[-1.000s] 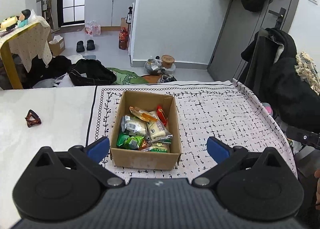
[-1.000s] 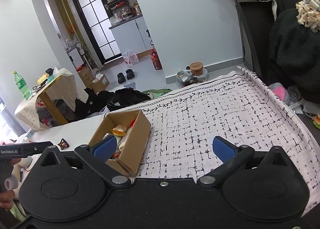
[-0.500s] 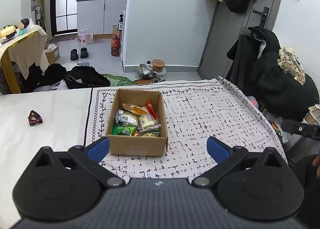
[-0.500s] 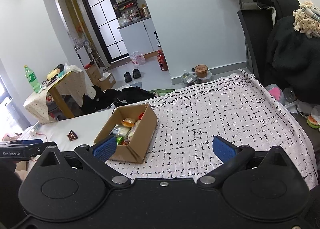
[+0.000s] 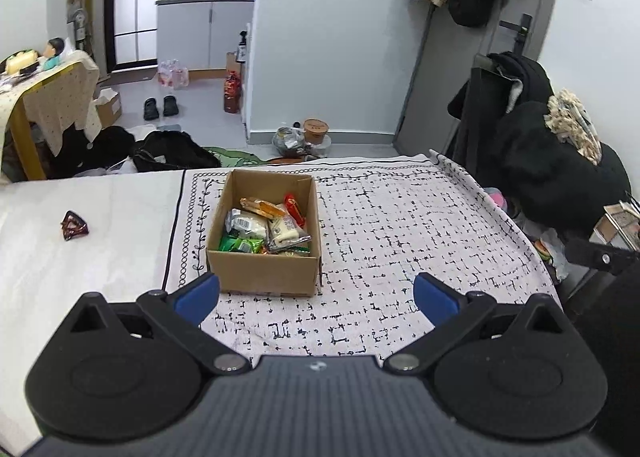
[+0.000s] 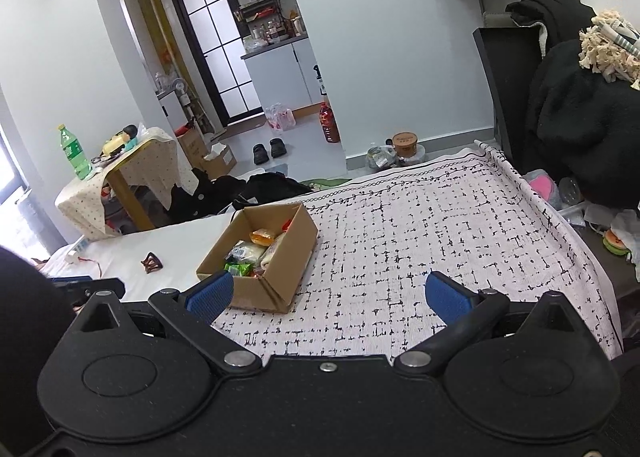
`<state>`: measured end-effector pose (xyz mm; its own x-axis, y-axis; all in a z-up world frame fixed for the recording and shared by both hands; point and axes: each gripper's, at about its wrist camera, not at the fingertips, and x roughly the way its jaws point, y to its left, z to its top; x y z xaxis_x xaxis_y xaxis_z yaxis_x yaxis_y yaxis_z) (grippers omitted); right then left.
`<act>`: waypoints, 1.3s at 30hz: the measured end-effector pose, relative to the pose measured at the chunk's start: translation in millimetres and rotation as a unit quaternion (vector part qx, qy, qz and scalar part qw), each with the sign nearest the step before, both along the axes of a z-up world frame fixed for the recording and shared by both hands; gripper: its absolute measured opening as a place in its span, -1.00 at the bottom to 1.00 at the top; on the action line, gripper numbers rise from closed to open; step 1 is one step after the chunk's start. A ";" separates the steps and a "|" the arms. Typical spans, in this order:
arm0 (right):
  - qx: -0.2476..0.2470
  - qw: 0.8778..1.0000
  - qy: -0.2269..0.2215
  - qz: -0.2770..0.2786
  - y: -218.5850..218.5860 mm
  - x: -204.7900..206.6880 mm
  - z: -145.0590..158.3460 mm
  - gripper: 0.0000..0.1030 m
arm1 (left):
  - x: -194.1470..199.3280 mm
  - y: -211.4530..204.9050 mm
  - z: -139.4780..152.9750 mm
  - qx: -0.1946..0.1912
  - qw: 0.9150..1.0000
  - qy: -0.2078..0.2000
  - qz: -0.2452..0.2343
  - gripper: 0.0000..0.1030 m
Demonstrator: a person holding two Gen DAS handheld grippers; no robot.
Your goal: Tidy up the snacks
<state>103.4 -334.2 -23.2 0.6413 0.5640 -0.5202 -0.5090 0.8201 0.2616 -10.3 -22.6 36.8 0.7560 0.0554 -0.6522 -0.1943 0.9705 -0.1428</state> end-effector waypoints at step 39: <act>-0.016 1.000 0.000 -0.005 -4.7 -6.9 4.5 1.00 | 6.1 -12.9 -8.3 -0.010 1.000 0.015 0.003 0.99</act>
<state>96.5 -338.9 -18.7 0.6475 0.5405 -0.5372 -0.5006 0.8332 0.2350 -4.1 -35.5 28.4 0.7361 0.0461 -0.6752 -0.2036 0.9665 -0.1560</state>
